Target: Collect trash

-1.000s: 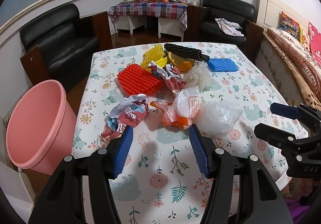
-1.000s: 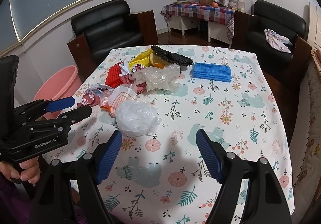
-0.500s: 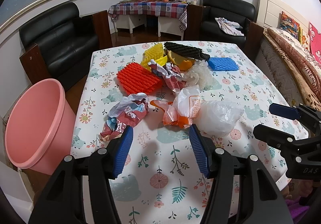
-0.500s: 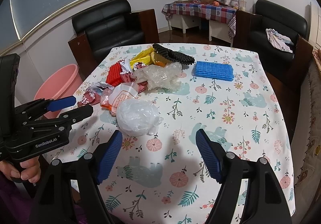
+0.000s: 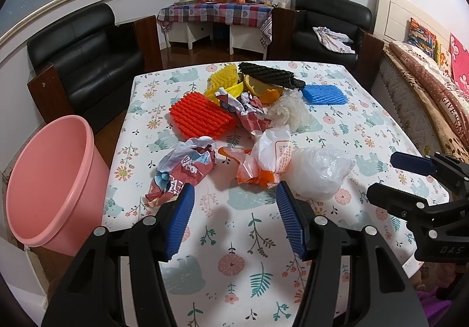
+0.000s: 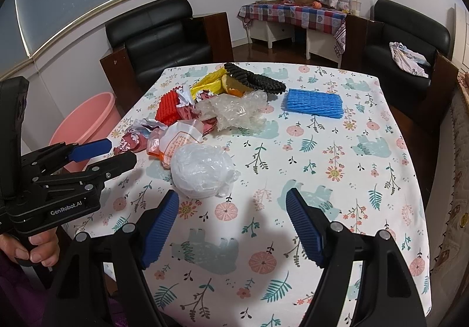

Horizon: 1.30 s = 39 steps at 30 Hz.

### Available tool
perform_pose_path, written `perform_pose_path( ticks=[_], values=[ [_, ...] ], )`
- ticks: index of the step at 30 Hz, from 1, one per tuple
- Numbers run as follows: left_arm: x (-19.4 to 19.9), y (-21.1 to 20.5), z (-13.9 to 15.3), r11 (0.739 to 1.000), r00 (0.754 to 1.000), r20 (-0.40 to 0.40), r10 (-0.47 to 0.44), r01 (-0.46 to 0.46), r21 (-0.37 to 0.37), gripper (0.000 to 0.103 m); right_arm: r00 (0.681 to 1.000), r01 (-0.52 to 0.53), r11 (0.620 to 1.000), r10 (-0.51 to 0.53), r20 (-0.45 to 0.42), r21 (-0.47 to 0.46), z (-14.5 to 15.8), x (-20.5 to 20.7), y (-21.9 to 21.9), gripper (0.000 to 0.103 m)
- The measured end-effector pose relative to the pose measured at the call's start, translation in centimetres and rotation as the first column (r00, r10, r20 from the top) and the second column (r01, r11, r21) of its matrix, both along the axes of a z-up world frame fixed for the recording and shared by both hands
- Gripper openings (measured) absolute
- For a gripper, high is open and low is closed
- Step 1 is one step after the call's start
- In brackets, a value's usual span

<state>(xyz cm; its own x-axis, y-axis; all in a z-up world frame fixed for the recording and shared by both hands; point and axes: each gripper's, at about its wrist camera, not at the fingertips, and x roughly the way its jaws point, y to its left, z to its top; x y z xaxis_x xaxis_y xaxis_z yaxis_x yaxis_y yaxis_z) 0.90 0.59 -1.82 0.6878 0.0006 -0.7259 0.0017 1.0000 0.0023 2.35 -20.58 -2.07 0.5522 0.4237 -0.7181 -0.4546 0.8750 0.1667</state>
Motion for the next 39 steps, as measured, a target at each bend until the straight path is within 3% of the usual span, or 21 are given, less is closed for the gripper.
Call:
perform_pose_path(
  ticks=[10,25,39],
  values=[
    [-0.1,-0.1,0.0,1.000,1.000,0.000,-0.005,0.005,-0.014,0.058,1.000,-0.017,1.000,0.017,-0.004,0.000,-0.3,-0.1,0.4,0.074],
    [0.4,0.5,0.0,0.994,0.999,-0.006,-0.038,0.037,-0.101,0.059,0.998,-0.052,0.998,0.053,-0.031,0.028,-0.5,0.7,0.6,0.074],
    [3.3,1.2,-0.8,0.982,0.998,-0.045,-0.040,0.031,-0.185,0.058,0.995,-0.078,0.995,0.082,-0.053,0.070,-1.0,1.1,0.5,0.074]
  ],
)
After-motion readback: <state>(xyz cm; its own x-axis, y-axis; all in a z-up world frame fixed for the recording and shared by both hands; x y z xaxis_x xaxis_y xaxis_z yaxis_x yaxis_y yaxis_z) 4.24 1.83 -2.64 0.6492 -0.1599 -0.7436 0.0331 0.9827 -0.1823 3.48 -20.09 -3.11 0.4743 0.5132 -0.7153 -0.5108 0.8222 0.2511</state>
